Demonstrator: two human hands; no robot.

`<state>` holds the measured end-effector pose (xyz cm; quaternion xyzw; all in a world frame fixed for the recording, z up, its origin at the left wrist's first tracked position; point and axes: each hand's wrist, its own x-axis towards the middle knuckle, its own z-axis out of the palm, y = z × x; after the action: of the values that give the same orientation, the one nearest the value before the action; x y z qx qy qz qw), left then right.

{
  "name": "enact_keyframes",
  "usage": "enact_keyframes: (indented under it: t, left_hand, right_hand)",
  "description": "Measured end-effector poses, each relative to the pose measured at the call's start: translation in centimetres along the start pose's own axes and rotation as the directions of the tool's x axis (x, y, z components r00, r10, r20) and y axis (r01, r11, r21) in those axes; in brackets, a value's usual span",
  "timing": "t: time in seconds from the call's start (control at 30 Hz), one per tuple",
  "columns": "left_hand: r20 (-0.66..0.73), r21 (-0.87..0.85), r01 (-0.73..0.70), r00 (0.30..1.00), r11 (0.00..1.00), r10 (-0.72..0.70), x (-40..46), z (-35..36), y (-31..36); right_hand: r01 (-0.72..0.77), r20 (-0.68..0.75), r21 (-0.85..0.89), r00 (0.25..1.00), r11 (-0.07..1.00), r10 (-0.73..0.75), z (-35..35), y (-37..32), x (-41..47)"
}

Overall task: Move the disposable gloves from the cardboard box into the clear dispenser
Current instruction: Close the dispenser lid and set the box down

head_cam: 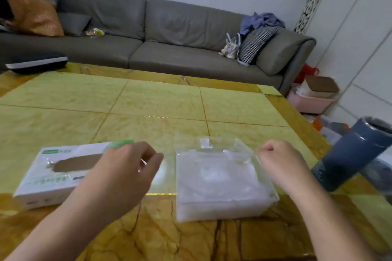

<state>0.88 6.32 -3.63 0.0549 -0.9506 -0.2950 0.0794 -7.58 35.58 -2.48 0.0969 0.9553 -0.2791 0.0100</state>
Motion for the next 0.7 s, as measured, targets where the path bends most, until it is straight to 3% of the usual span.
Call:
enact_keyframes:
  t: [0.07, 0.13, 0.33, 0.47, 0.6, 0.7]
  left_hand:
    - [0.241, -0.123, 0.13, 0.966, 0.984, -0.098, -0.2, 2.7, 1.5]
    - [0.327, -0.205, 0.177, 0.939, 0.963, -0.104, -0.1, 5.0, 1.6]
    - [0.192, -0.241, 0.207, 0.968, 0.948, -0.162, 1.0, 6.7, 1.4]
    - [0.197, -0.323, 0.24, 0.963, 0.916, -0.183, 1.0, 5.8, 0.9]
    - [0.197, -0.629, 0.323, 0.946, 0.707, -0.257, 0.8, 3.8, 0.8]
    - [0.169, -0.582, 0.225, 0.973, 0.781, -0.154, 0.4, 3.6, 0.6]
  right_hand:
    - [-0.038, 0.138, -0.005, 0.99, 0.999, 0.039, 0.6, 0.6, 0.6]
    - [-0.038, 0.187, 0.016, 0.982, 0.999, 0.034, 1.2, 0.9, 0.8]
    - [-0.04, 0.165, 0.18, 0.986, 0.983, 0.009, 2.4, 2.3, 1.0]
    - [-0.033, 0.174, 0.254, 0.985, 0.967, -0.013, 3.1, 1.8, 0.7]
    - [-0.055, 0.214, 0.389, 0.976, 0.92, -0.032, 3.9, 1.0, 0.1]
    - [-0.053, 0.223, 0.446, 0.973, 0.893, -0.054, 4.8, 0.6, -0.2]
